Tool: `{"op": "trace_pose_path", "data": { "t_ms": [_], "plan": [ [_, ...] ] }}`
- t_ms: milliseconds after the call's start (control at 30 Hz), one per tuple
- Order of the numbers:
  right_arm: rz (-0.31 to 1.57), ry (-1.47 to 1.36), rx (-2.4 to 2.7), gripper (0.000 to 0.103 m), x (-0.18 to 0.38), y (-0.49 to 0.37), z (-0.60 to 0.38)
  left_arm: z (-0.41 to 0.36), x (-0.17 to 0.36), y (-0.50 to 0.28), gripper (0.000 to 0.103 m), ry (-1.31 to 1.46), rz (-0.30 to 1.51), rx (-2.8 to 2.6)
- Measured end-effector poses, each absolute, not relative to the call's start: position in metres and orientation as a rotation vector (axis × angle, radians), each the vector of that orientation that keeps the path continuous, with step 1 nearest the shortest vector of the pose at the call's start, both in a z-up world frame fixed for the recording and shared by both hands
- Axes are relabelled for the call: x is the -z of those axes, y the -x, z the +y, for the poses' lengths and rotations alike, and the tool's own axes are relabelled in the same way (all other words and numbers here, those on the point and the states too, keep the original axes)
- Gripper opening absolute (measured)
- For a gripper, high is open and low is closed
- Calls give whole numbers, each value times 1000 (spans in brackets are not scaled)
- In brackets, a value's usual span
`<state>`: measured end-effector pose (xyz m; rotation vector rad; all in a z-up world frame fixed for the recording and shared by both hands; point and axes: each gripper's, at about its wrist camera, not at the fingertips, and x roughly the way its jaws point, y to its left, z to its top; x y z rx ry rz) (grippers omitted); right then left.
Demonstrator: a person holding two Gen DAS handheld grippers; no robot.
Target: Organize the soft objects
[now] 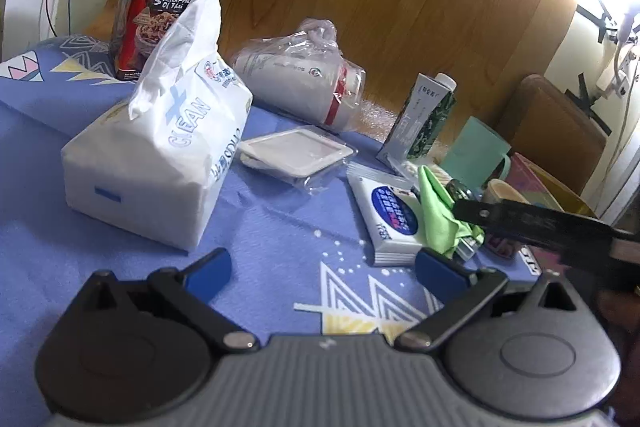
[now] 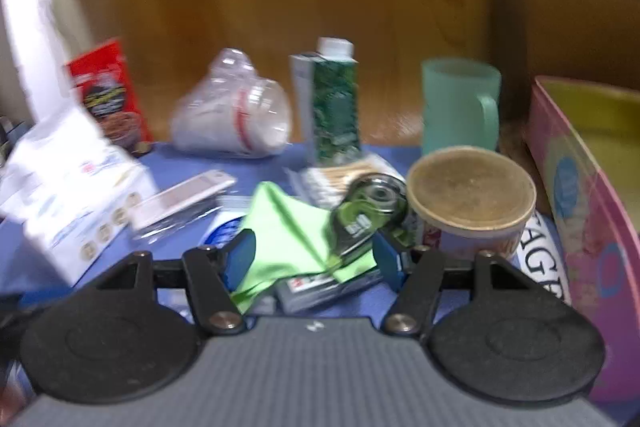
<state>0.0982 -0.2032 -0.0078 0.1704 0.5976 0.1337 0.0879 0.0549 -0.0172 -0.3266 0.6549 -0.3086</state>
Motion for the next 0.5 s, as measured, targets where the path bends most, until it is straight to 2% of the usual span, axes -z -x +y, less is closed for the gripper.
{"op": "trace_pose_path", "data": {
  "t_ms": [100,133,167,367,500],
  "plan": [
    [610,-244,-108,51,14,-106,-210,54,17,-89,102,331,653,323],
    [608,-251,-102,33,15,-107,-212,55,17,-89,102,332,652,325],
    [605,-263,-102,25,15,-107,-214,55,17,-89,102,333,653,327],
    [601,-261,-153,22,15,-87,-223,56,17,-90,101,342,660,329],
    [616,-206,-253,22,12,-40,-229,58,18,-91,102,349,667,329]
  ]
}}
